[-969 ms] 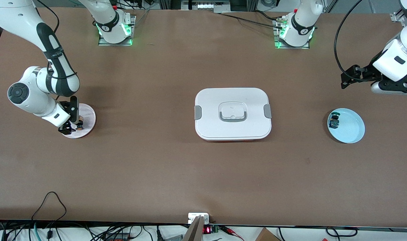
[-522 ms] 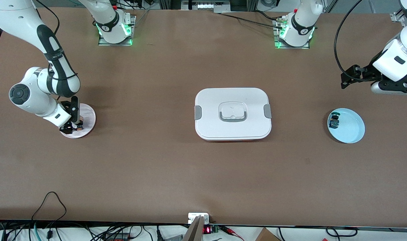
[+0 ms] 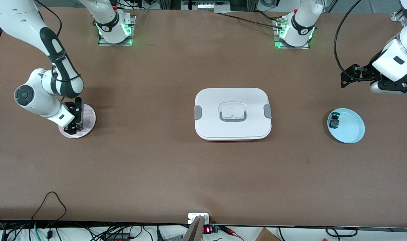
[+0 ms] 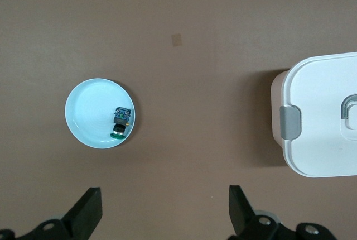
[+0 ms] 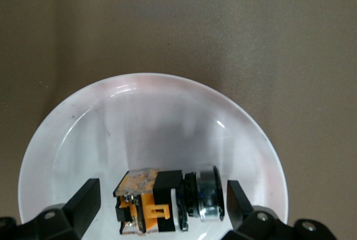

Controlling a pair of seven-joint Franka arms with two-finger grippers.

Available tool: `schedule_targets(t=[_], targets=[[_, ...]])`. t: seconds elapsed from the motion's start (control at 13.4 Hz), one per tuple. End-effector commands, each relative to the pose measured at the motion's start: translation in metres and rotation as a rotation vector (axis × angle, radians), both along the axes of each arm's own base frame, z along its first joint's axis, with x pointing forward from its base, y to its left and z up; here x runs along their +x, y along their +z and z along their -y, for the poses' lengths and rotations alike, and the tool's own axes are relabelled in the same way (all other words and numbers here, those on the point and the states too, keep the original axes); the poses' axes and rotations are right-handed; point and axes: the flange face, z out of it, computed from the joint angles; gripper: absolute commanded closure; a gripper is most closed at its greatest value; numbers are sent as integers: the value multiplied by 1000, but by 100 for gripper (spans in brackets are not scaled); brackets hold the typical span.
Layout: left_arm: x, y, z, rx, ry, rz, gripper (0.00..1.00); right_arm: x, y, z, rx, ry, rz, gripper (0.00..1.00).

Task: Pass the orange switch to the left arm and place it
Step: 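Lower the right gripper and close it on the orange switch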

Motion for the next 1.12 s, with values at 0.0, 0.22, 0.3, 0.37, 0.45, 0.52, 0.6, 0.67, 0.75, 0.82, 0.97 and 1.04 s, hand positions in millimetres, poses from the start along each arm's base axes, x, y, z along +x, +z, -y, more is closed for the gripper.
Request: schedule_targets(t=[0.0, 0.22, 0.3, 0.37, 0.45, 0.52, 0.6, 0.67, 0.75, 0.82, 0.97, 1.04], targets=[[2, 6, -1, -18, 15, -7, 0, -3, 0, 2, 17, 24, 17, 6], [2, 6, -1, -18, 15, -7, 0, -2, 1, 2, 16, 55, 25, 32], [2, 6, -1, -18, 15, -7, 0, -2, 1, 2, 16, 55, 26, 48], [2, 6, -1, -18, 15, -7, 0, -1, 4, 2, 16, 52, 30, 79], [2, 6, -1, -18, 14, -7, 0, -1, 7, 1, 17, 50, 31, 96], [2, 6, -1, -18, 14, -8, 0, 3, 19, -3, 16, 56, 47, 100], [2, 6, -1, -18, 14, -8, 0, 7, 30, -12, 23, 61, 50, 100], [2, 6, -1, -18, 15, -8, 0, 12, 44, -23, 45, 39, 29, 100], [2, 6, -1, -18, 15, -8, 0, 16, 54, -30, 60, 26, -1, 100], [2, 6, -2, -18, 15, -8, 0, 21, 64, -36, 67, 4, -36, 100], [2, 6, -2, -18, 15, -8, 0, 26, 77, -46, 85, -9, -89, 100], [2, 5, -3, -18, 17, -10, 0, 29, 90, -55, 121, -27, -129, 100]])
